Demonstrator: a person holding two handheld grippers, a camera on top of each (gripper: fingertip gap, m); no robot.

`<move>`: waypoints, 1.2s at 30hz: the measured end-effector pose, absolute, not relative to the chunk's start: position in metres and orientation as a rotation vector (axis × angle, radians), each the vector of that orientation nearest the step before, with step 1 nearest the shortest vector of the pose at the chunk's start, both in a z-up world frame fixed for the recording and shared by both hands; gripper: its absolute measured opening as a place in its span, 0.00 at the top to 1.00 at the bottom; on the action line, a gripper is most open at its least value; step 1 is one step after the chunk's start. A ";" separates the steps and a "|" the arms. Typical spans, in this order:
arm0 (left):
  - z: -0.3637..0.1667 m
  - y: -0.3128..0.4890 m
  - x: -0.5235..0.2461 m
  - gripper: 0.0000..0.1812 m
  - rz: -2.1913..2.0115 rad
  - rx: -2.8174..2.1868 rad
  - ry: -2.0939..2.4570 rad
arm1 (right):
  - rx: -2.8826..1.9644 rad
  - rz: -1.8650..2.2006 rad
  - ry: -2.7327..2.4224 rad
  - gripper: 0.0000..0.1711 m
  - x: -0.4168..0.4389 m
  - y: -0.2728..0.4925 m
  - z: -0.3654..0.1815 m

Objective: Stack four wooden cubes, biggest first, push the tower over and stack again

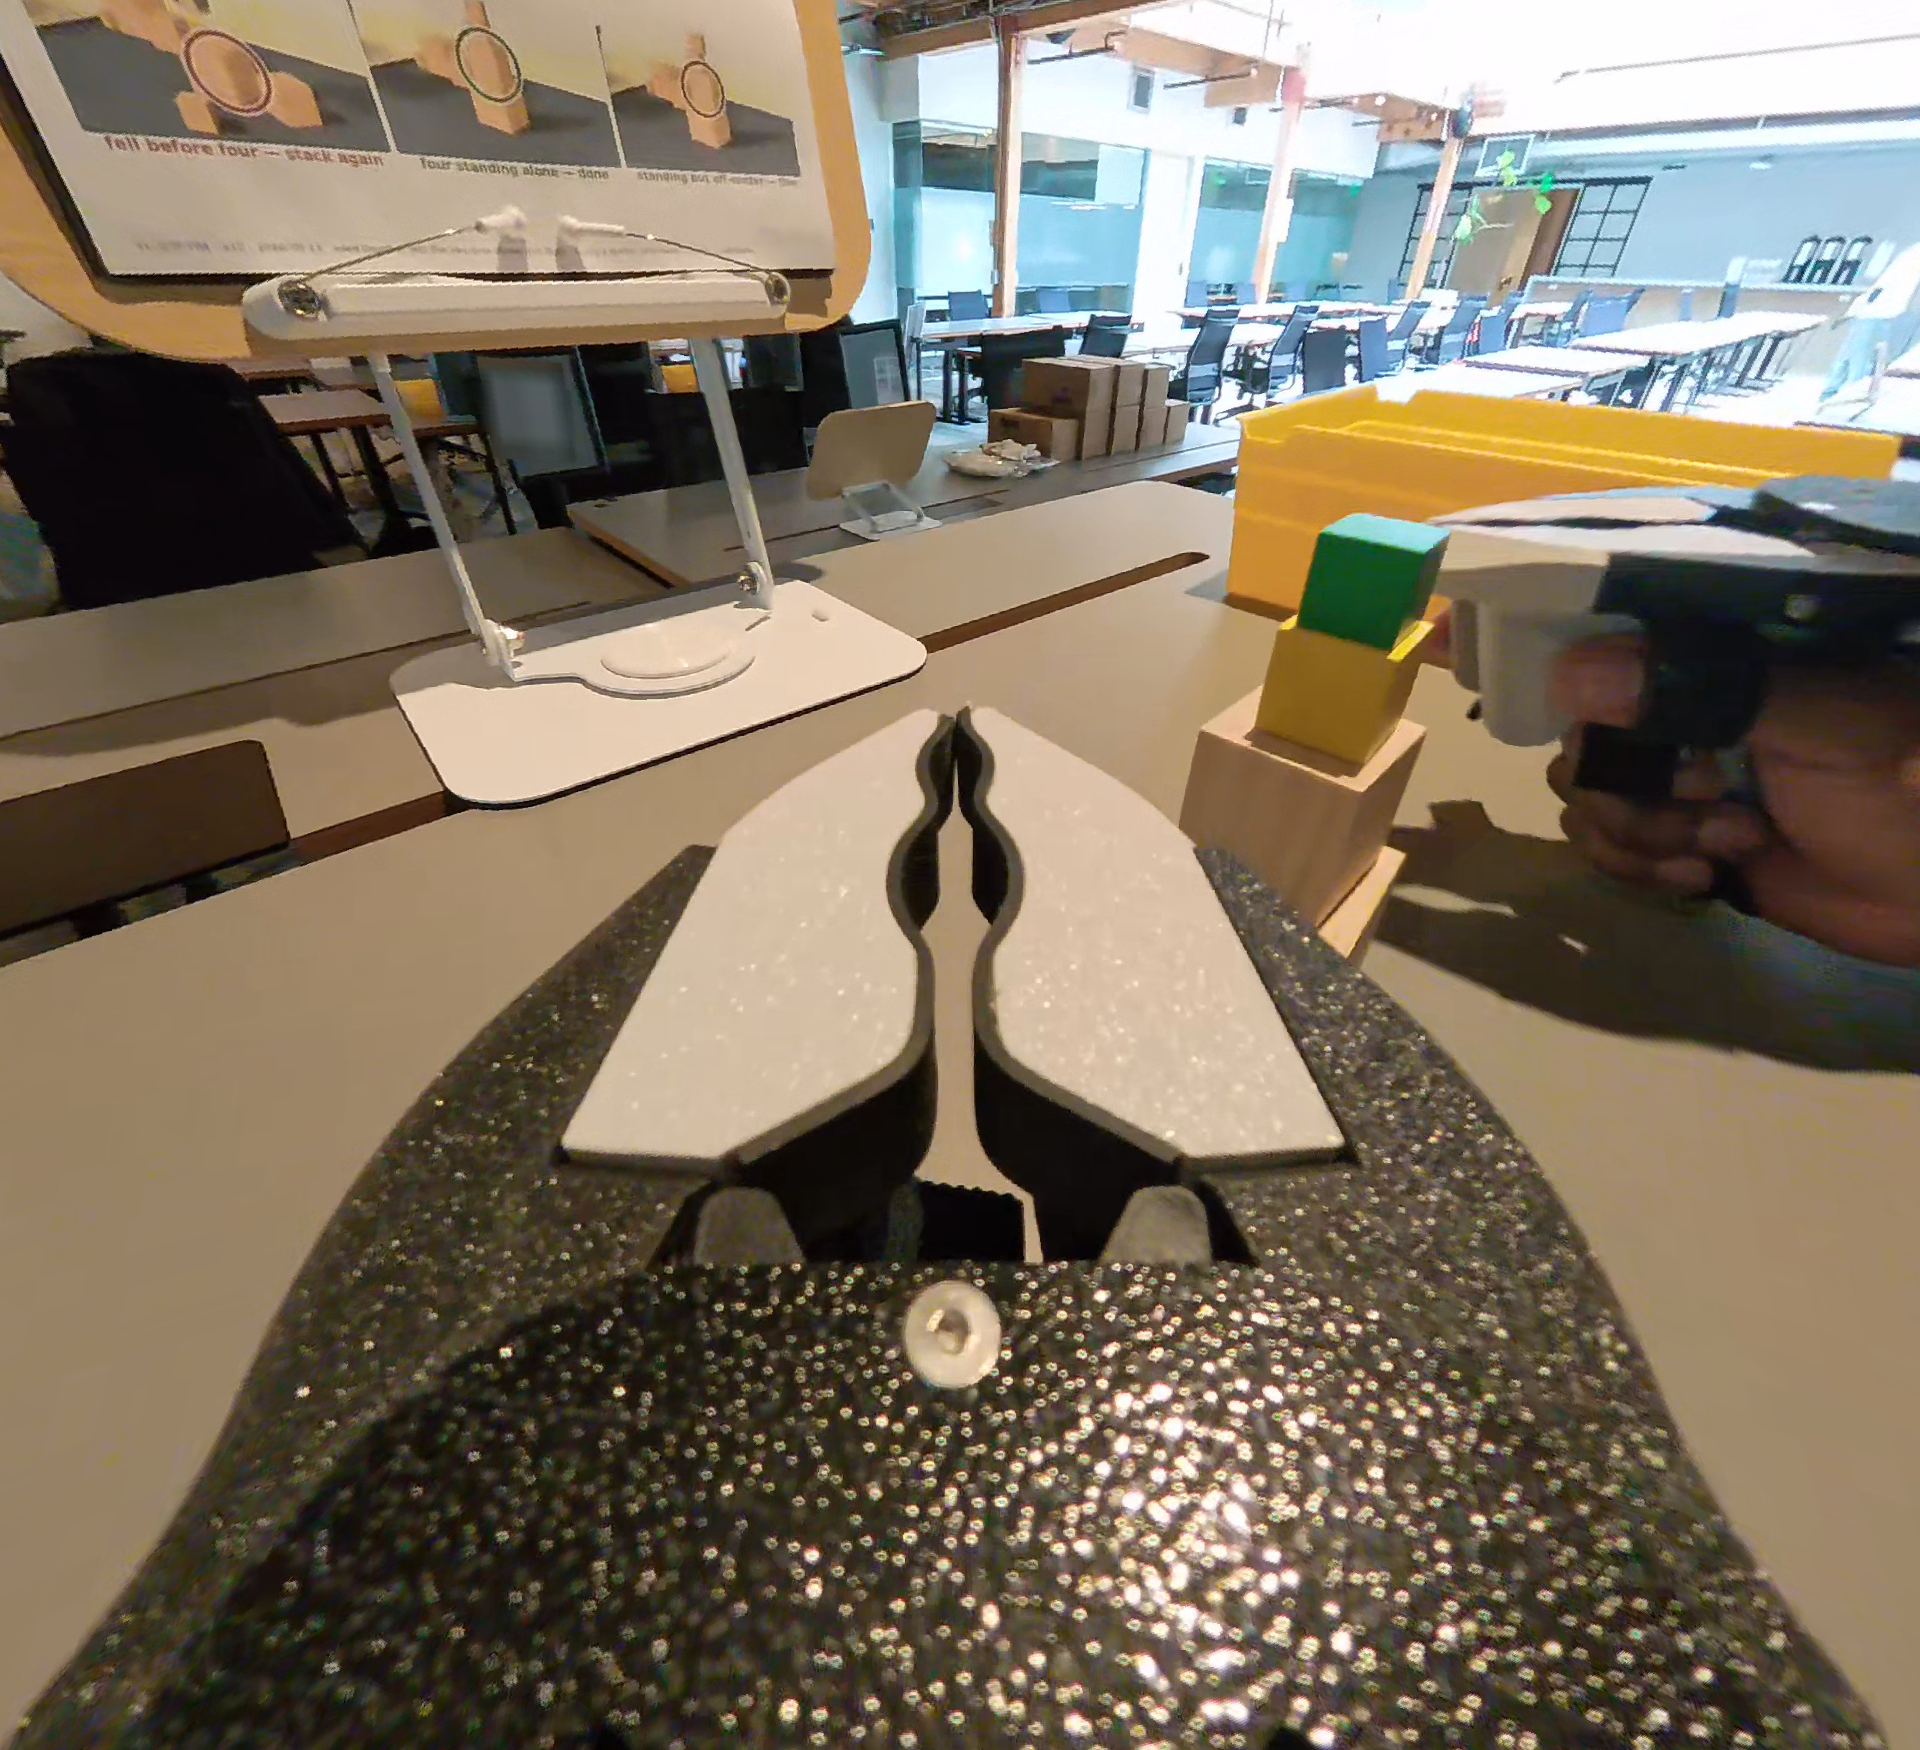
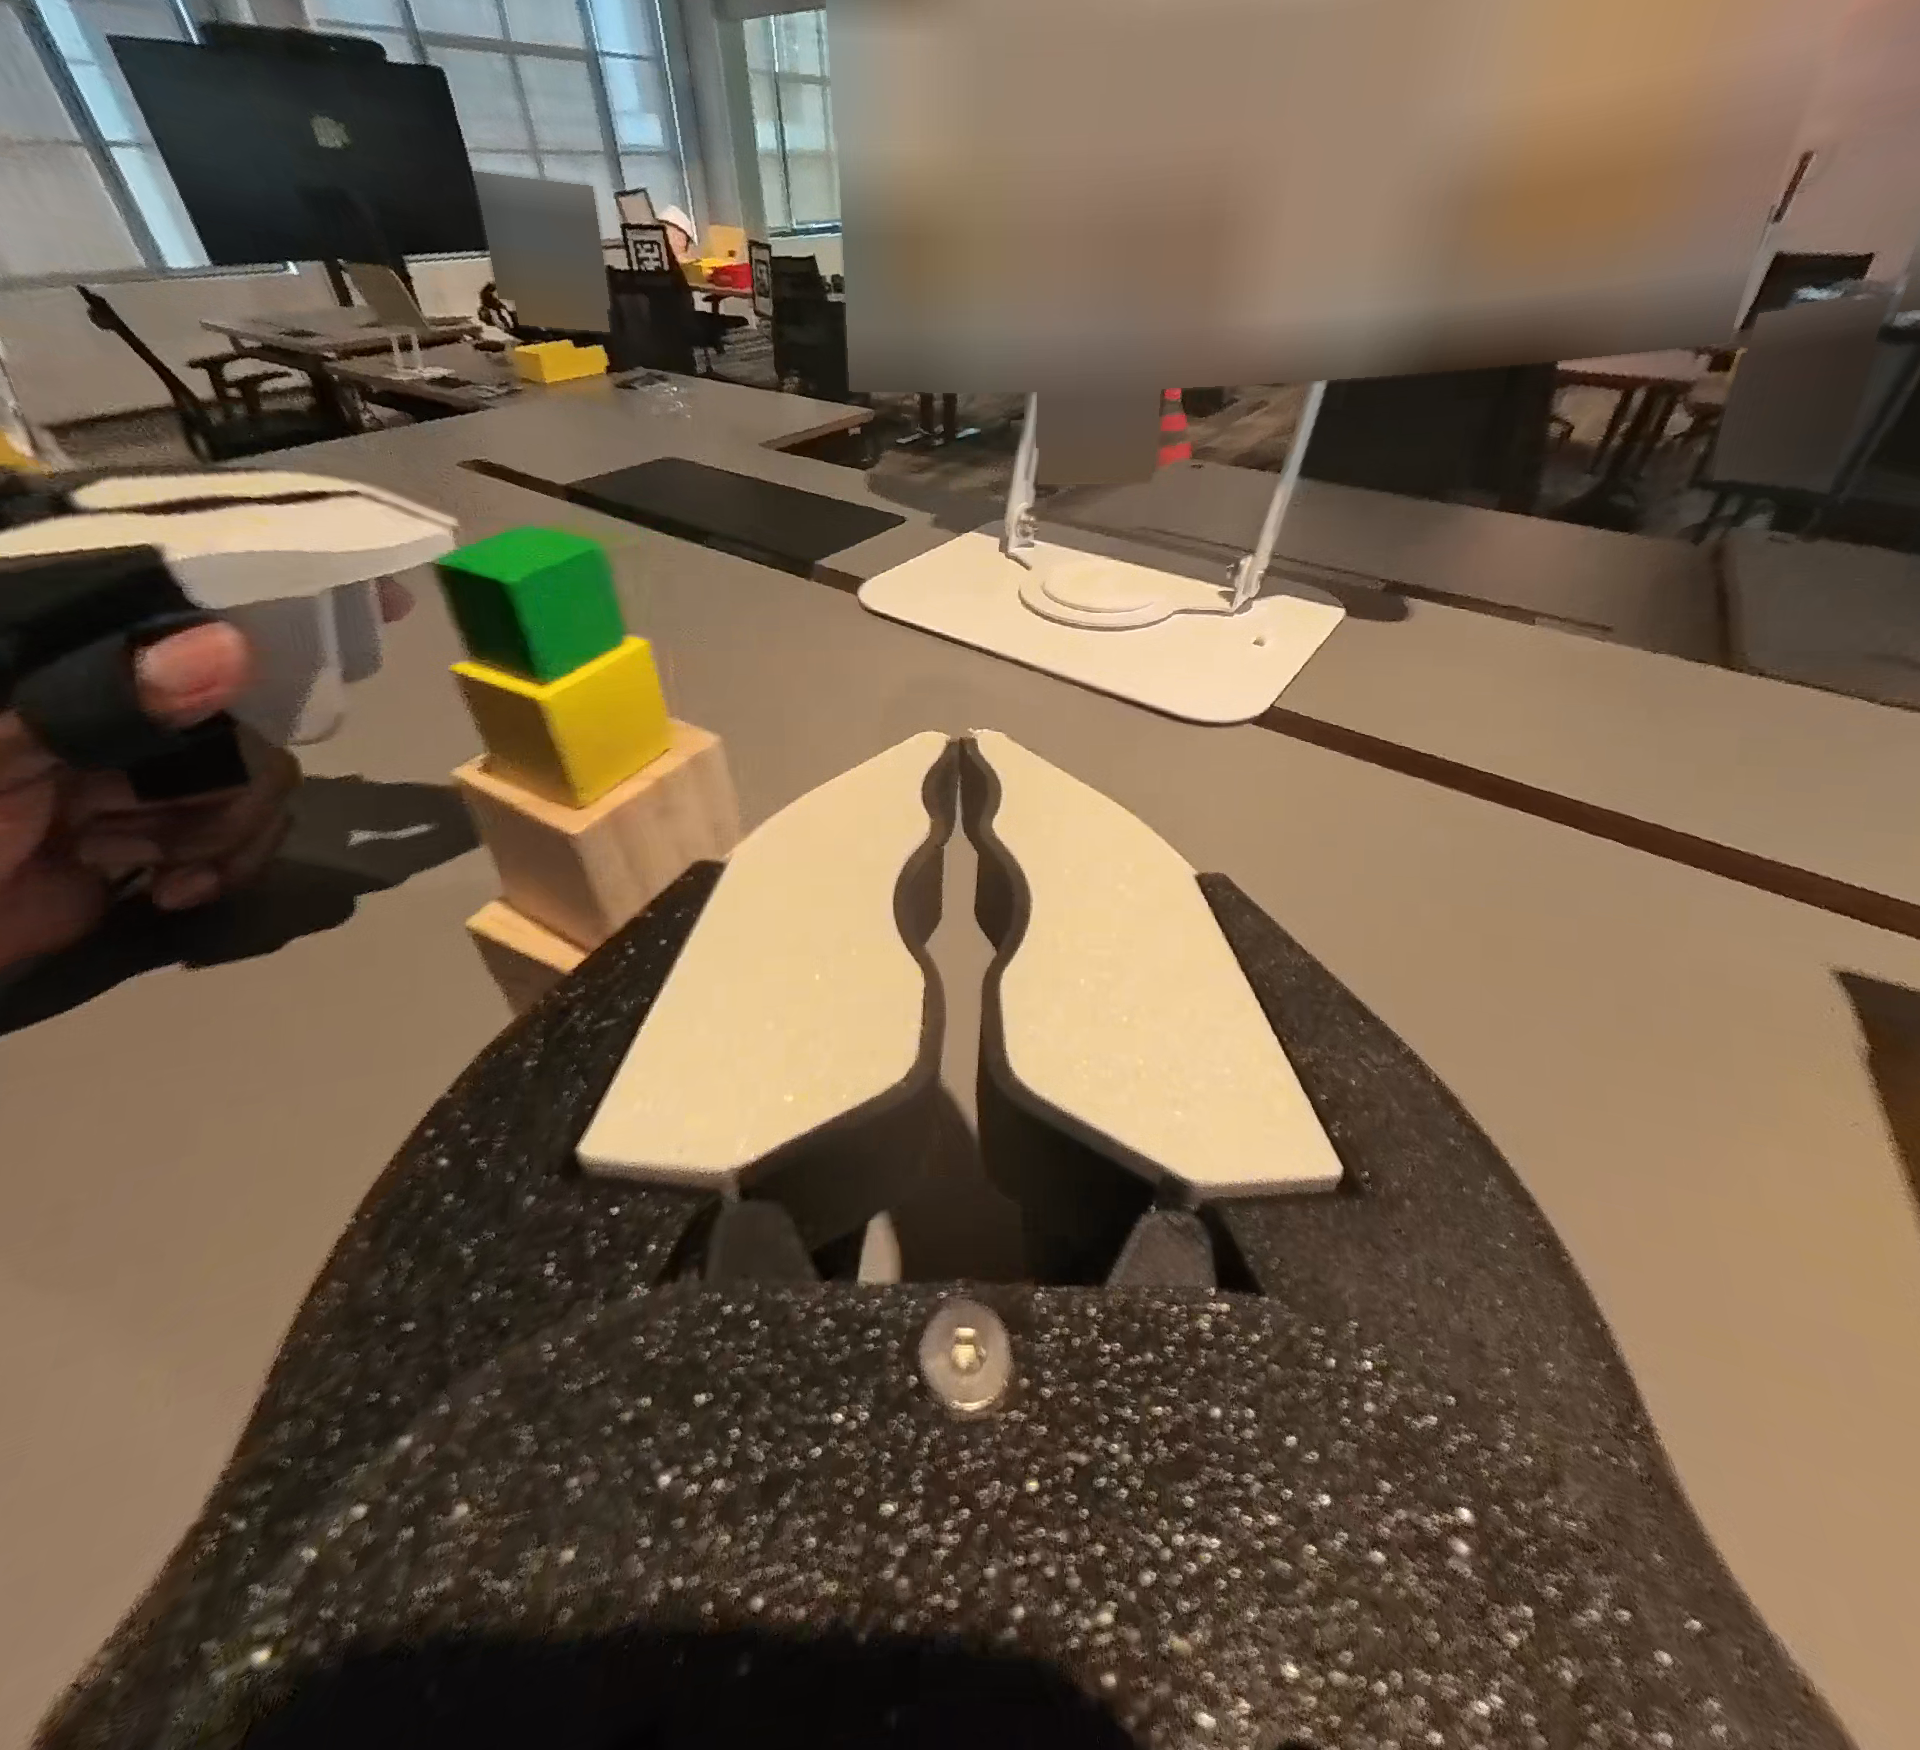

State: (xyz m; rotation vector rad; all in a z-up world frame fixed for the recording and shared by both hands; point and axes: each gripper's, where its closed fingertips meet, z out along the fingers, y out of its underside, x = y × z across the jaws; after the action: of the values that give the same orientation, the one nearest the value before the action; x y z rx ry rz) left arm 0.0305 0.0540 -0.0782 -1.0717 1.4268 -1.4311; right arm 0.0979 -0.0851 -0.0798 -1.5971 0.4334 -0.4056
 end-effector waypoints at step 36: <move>-0.084 0.048 0.034 1.00 -1.412 -1.071 1.487 | -1.702 -0.443 0.251 1.00 0.084 -0.060 -0.095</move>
State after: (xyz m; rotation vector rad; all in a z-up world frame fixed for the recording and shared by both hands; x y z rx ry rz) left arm 0.0341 0.0480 -0.0839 -1.0714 1.4869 -1.4117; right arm 0.0836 -0.0602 -0.0947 -1.7015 0.2510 -0.4426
